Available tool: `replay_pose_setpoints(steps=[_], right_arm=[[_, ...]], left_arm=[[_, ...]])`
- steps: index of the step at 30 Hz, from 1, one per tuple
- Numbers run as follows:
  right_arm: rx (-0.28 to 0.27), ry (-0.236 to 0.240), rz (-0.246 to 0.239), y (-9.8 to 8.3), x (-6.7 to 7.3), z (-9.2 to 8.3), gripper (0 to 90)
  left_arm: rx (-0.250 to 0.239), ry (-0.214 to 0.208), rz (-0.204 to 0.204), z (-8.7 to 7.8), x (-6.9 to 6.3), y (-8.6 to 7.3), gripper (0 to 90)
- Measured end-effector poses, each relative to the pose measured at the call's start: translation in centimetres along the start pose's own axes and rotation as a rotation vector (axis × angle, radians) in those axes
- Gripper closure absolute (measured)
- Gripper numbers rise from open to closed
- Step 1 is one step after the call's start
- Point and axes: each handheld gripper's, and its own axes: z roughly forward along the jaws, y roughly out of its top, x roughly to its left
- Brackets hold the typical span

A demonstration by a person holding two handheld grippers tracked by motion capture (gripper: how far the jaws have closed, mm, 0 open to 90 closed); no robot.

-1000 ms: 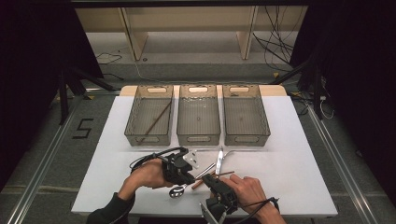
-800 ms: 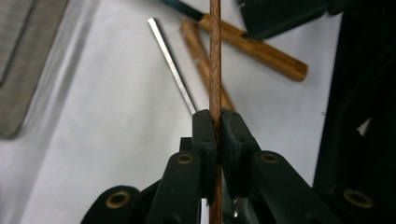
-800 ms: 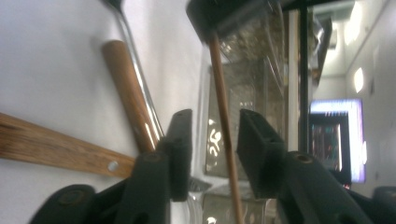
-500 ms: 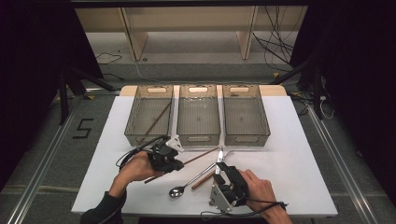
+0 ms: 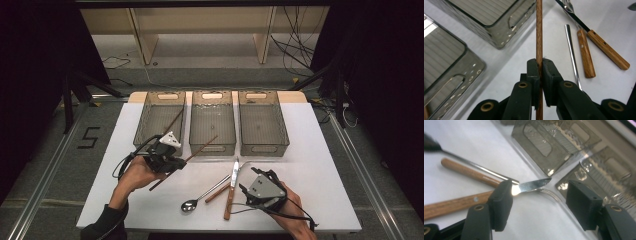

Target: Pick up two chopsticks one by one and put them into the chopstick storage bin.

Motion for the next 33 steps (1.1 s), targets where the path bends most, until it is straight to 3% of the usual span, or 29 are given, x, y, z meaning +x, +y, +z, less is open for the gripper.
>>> replay_pose_setpoints(steps=[6,14,17,23,33], right_arm=[[-0.033,0.099,0.218,-1.0,-1.6,-0.6,36.6],[-0.079,0.158,0.377,-2.0,-2.7,-1.2,33.8],[-0.078,0.172,0.414,-2.4,-2.9,-1.4,33.2],[-0.081,0.190,0.431,-2.7,-2.7,-1.9,31.6],[-0.082,0.198,0.469,-3.5,-2.8,-2.1,31.0]], left_arm=[[-0.029,0.013,-0.050,-0.2,1.2,0.1,84.3],[-0.063,0.048,-0.095,-1.2,3.4,1.1,84.3],[-0.073,0.066,-0.109,-1.6,4.3,1.8,84.3],[-0.092,0.107,-0.122,-2.4,6.4,3.1,84.3],[-0.077,0.200,-0.167,-2.1,10.3,4.6,84.3]])
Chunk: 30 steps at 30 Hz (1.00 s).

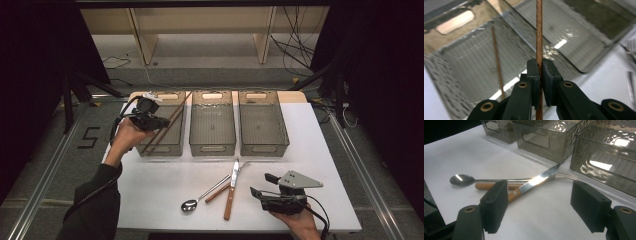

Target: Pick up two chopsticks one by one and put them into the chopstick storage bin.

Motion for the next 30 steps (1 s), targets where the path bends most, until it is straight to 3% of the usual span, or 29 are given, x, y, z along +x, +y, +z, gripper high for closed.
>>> replay_pose_setpoints(steps=[11,30], right_arm=[[0.013,0.007,-0.015,-0.1,0.3,0.1,31.0],[0.010,0.013,-0.014,-0.1,0.4,0.1,31.1]], left_arm=[[0.021,0.070,0.001,1.9,2.5,1.1,84.3],[0.026,0.114,-0.036,4.3,5.1,0.7,84.2]])
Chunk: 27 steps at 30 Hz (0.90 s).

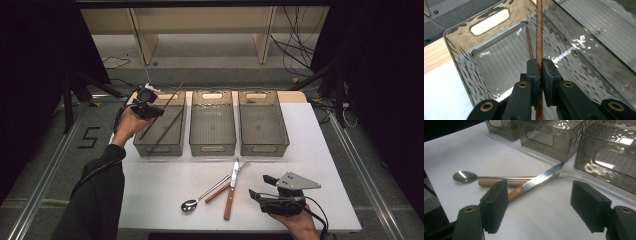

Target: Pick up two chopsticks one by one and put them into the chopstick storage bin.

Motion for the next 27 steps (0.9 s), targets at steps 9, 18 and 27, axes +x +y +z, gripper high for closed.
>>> replay_pose_setpoints(steps=[9,18,27], right_arm=[[0.002,0.002,-0.002,0.0,0.0,0.0,31.0],[0.000,0.003,0.001,0.0,-0.1,0.0,29.9],[-0.012,0.008,0.006,0.0,-0.1,-0.1,28.4]], left_arm=[[0.033,0.005,-0.046,1.0,0.3,-1.2,83.9],[0.064,-0.001,-0.083,1.9,0.2,-2.1,83.2],[0.056,-0.020,-0.110,1.1,-0.2,-1.8,49.4]])
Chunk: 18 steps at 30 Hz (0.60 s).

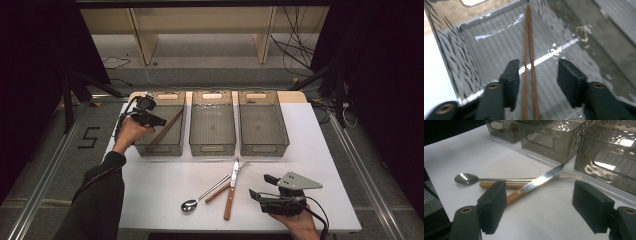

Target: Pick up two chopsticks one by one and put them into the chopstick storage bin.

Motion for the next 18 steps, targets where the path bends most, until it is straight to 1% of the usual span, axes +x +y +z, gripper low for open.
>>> replay_pose_setpoints(steps=[2,5,7,10,13,14,16,18], right_arm=[[0.000,-0.001,-0.001,0.0,0.0,0.0,28.4],[-0.001,-0.002,-0.002,0.0,0.0,0.0,28.4],[0.000,-0.004,0.004,0.0,0.0,0.0,28.4],[0.005,-0.002,0.002,0.0,0.1,-0.1,28.4],[0.005,-0.002,-0.001,-0.1,0.1,0.0,28.4],[0.004,-0.002,-0.004,-0.1,0.1,0.0,28.4],[0.005,-0.002,-0.002,-0.1,0.1,0.0,28.4],[0.006,-0.003,0.001,-0.1,0.1,-0.1,28.4]], left_arm=[[0.000,-0.014,0.000,-0.7,-0.4,0.1,44.0],[-0.018,-0.033,-0.004,-1.9,-1.1,0.1,36.6],[-0.035,-0.051,-0.004,-2.8,-1.7,-0.1,33.8],[-0.072,-0.078,-0.017,-4.0,-2.6,-0.6,30.7],[-0.092,-0.112,-0.021,-5.0,-3.8,-1.3,28.2],[-0.093,-0.124,-0.005,-5.3,-4.2,-1.6,27.5],[-0.109,-0.147,-0.001,-5.7,-5.1,-2.3,26.7],[-0.110,-0.158,0.017,-6.0,-6.0,-3.0,25.8]])
